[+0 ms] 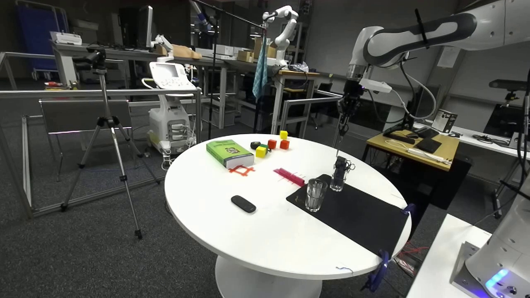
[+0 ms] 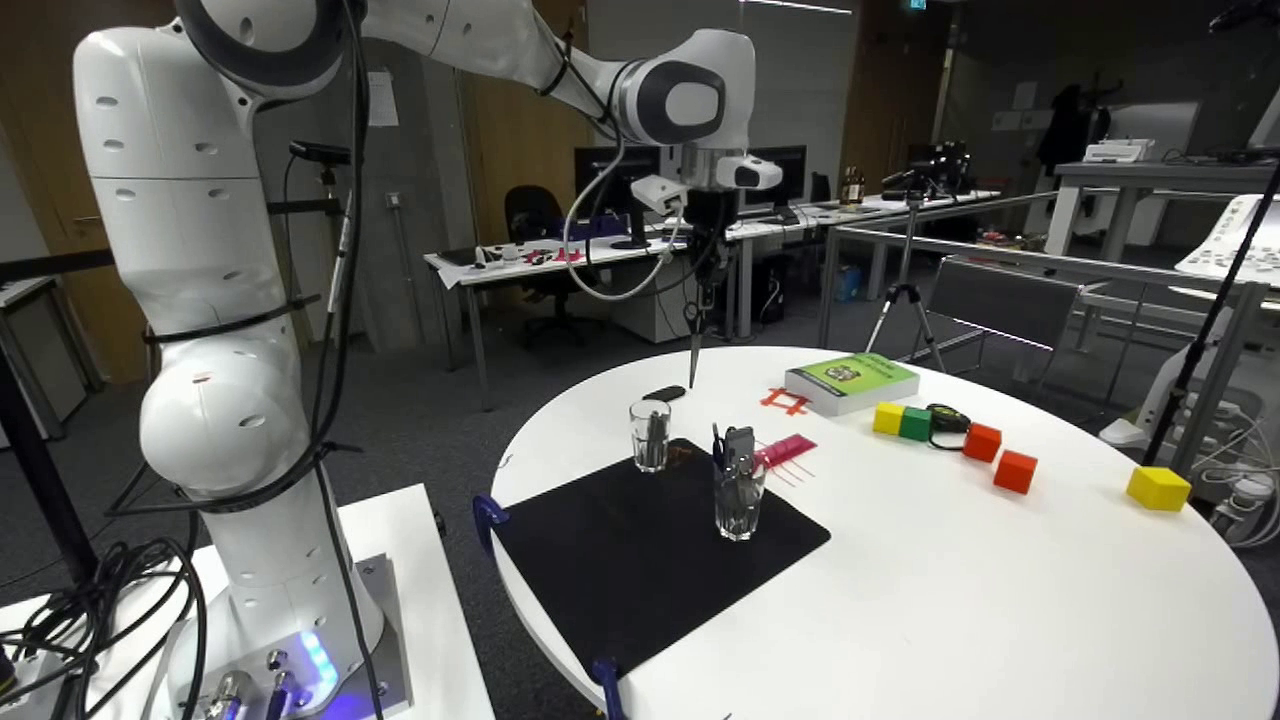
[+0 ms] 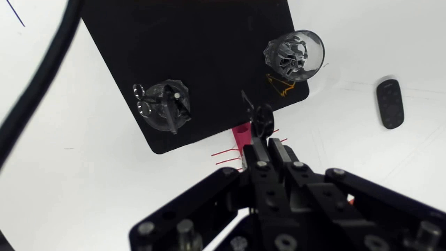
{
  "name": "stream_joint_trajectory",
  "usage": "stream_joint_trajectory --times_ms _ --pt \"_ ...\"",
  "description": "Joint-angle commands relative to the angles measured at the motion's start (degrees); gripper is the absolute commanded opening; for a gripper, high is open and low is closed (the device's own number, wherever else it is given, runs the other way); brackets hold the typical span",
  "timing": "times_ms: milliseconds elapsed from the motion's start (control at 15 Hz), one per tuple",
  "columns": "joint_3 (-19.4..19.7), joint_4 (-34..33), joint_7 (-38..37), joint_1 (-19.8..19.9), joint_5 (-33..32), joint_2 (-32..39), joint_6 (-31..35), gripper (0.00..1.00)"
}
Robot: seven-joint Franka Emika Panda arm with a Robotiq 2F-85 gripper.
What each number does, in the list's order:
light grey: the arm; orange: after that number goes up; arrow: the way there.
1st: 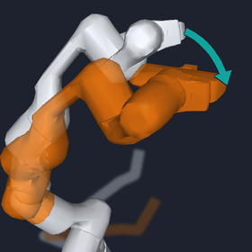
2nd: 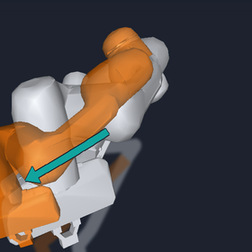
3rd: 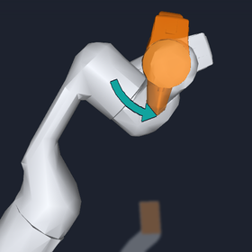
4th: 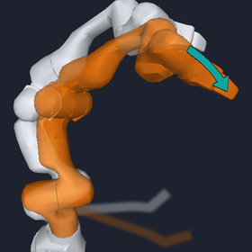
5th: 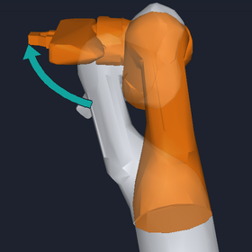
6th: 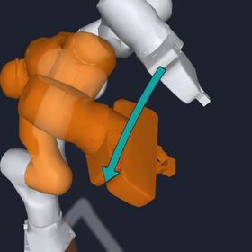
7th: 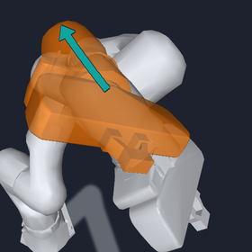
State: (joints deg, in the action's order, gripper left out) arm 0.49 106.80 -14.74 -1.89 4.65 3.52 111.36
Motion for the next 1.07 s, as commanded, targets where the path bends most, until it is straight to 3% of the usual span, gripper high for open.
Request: stream_joint_trajectory --times_ms 0,267,333,733,800,1000 --pt "0.97 2.92 -2.02 1.76 0.12 -3.33 1.05 0.02" --pt "1.08 3.14 -2.35 2.28 0.77 -3.11 0.99 0.02" --pt "1.14 1.02 -1.04 2.35 0.17 -1.23 -0.11 0.07" --pt "1.10 1.35 -1.30 2.23 0.20 -1.23 -0.10 0.07" --pt "1.07 1.72 -1.51 2.16 -0.46 -1.17 0.60 0.02" --pt "1.52 1.29 -1.18 2.59 -0.93 -0.68 0.68 0.02"
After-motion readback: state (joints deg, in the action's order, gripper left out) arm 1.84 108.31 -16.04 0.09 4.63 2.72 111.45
